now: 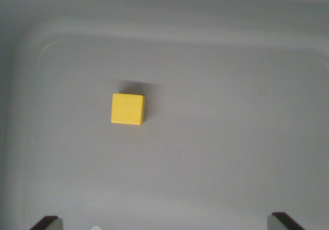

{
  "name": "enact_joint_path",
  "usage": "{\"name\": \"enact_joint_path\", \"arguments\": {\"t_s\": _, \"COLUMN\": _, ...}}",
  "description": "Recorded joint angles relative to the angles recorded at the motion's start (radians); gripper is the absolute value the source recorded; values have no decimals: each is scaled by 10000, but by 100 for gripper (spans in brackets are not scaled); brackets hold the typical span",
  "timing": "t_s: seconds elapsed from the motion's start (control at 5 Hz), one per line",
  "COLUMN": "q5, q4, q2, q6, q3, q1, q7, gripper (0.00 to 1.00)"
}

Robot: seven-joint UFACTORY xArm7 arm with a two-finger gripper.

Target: Pick yellow cube

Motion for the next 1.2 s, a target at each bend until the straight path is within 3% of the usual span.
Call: {"name": "enact_joint_path", "arguments": {"t_s": 1.2, "q5": -7, "q4": -78, "q2": 135, "q6": -186, "q3": 6, "q1": 30, "q7": 36, "gripper": 0}}
